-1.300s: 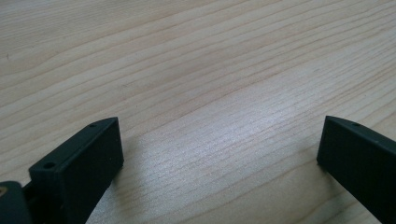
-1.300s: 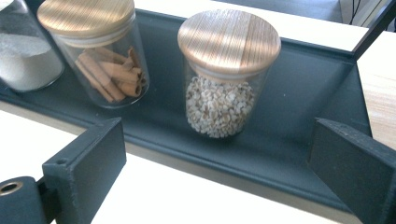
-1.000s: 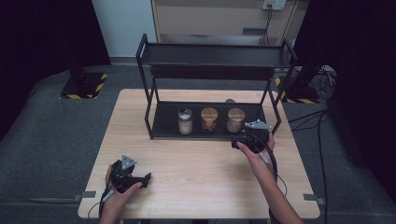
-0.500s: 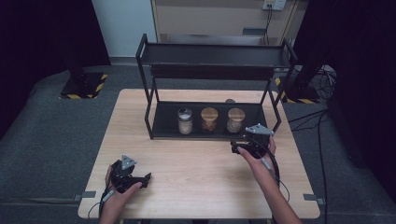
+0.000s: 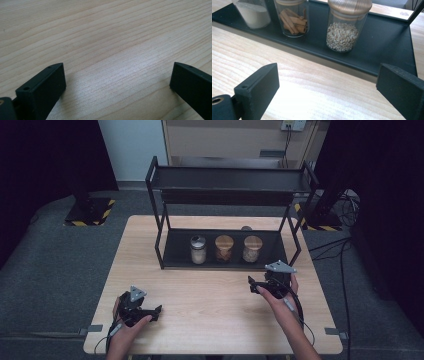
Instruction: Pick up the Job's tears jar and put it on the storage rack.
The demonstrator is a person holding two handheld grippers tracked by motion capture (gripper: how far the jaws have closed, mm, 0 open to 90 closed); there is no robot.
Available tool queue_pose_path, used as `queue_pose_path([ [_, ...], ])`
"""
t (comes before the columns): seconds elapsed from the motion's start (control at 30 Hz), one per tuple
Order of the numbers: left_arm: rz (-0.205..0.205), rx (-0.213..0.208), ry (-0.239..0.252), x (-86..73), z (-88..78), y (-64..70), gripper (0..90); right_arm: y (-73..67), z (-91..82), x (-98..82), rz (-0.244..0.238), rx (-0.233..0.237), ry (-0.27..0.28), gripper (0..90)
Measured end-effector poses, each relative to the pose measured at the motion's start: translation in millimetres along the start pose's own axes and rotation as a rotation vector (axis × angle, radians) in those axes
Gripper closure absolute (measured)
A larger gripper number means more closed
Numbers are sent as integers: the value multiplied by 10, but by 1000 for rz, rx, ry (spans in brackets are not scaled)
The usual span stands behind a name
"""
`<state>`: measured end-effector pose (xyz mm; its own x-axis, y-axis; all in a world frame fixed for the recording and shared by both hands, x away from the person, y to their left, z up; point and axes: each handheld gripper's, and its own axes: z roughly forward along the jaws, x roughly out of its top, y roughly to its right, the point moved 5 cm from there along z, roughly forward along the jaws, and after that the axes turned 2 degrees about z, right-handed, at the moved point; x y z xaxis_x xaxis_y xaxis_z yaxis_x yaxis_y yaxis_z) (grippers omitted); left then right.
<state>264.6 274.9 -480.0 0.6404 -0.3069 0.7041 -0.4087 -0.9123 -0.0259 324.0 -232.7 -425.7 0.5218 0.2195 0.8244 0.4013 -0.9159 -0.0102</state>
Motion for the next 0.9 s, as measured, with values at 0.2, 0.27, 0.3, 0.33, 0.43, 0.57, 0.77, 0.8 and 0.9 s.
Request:
queue_pose_path([
  [0.2,0,0,0,0,0,0,0,-15,-58,-69,-5,1,3,47],
  [0.27,0,0,0,0,0,0,0,-12,-73,-93,-2,-1,1,47],
  [0.3,0,0,0,0,0,0,0,-6,-76,-106,-2,-1,0,47],
  [0.33,0,0,0,0,0,0,0,-4,-83,-116,1,-1,-3,47],
  [0.43,0,0,0,0,0,0,0,3,-99,-155,5,0,-1,47],
  [0.57,0,0,0,0,0,0,0,-10,-138,-201,4,5,-3,47],
  [0.77,0,0,0,0,0,0,0,-60,-205,-275,-16,20,-9,48],
  [0.8,0,0,0,0,0,0,0,-67,-211,-289,-17,22,-9,48],
  [0.9,0,0,0,0,0,0,0,-90,-224,-321,-21,32,-15,48],
])
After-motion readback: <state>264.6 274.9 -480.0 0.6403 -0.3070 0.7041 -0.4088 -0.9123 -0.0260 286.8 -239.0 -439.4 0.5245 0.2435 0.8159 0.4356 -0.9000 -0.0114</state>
